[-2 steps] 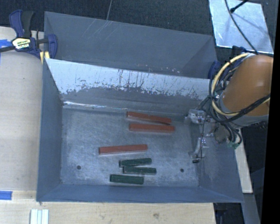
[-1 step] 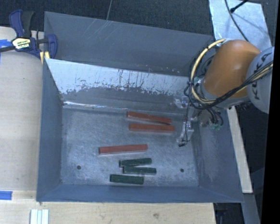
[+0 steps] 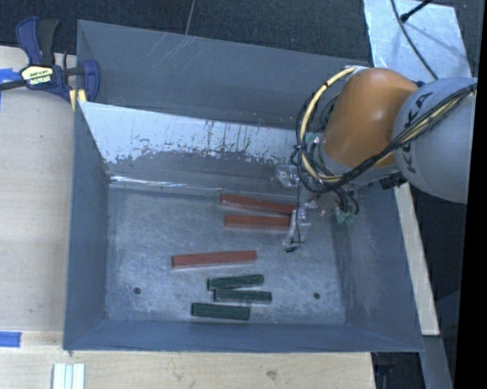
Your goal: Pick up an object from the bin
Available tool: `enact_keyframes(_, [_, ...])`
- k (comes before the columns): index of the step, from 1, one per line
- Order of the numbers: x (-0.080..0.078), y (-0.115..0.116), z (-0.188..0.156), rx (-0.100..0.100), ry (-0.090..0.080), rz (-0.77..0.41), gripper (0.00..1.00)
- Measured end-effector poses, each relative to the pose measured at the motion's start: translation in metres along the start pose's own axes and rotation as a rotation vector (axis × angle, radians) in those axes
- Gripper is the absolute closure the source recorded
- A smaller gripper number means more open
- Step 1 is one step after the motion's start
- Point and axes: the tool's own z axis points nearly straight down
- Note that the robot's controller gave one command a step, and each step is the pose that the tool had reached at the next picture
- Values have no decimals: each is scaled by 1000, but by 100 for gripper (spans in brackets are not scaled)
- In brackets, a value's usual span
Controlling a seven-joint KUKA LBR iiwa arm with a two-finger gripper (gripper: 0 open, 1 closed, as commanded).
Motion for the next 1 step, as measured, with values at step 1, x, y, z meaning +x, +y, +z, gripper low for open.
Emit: enact_keyframes(1, [-1,1,-21,1,0,215,0])
